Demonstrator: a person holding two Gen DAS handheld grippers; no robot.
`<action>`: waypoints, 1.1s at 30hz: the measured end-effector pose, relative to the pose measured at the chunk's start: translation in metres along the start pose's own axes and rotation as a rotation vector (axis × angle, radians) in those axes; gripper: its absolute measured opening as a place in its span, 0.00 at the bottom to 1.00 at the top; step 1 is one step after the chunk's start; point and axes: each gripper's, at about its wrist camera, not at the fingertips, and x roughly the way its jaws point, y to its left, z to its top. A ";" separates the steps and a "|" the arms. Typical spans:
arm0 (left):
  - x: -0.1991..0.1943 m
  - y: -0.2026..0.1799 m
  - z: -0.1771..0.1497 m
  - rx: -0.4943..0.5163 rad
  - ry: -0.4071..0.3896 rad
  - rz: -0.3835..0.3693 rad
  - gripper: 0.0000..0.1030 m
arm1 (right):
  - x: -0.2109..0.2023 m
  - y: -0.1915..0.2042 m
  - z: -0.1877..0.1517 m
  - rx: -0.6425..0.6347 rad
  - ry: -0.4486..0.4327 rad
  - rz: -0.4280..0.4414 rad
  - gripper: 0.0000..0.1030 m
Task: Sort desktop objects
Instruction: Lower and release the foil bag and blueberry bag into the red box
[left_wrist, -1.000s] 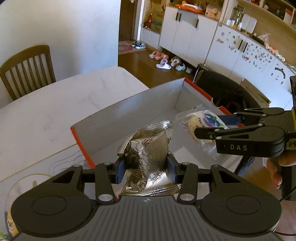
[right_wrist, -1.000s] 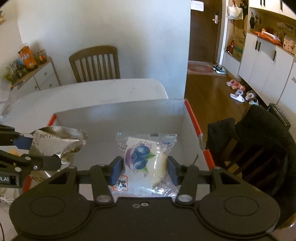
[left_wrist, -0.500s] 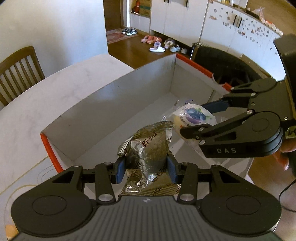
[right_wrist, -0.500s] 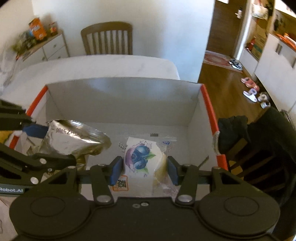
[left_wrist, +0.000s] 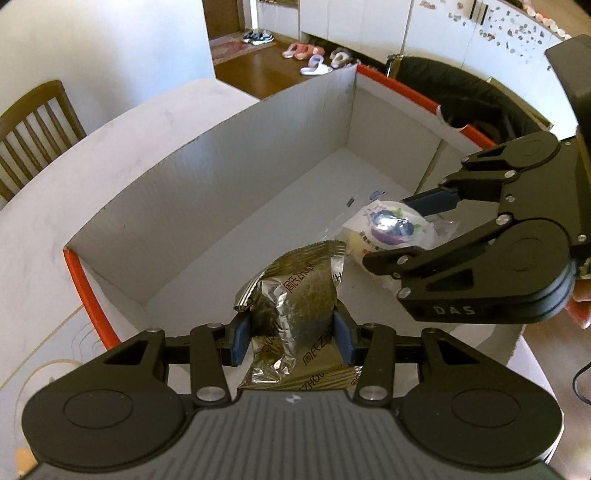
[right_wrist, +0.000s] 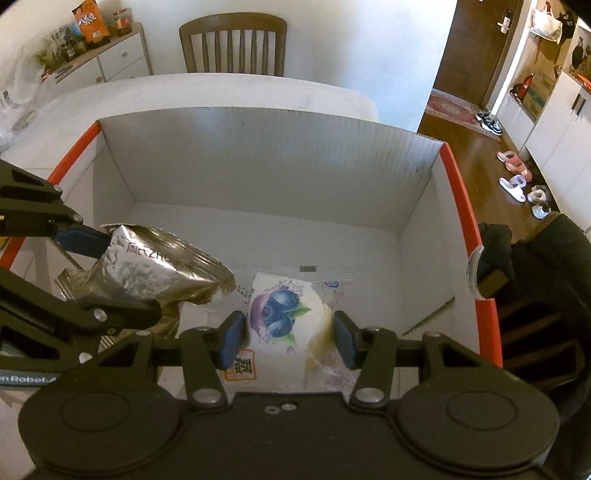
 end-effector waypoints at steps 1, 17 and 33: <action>0.001 0.000 -0.001 0.000 0.004 0.001 0.44 | 0.000 0.000 0.000 0.001 0.001 0.006 0.49; 0.003 0.001 -0.003 -0.009 -0.004 -0.005 0.47 | -0.003 -0.003 0.002 0.004 -0.004 -0.001 0.69; -0.038 0.002 -0.008 -0.084 -0.126 -0.032 0.64 | -0.042 -0.021 0.005 0.070 -0.094 0.062 0.84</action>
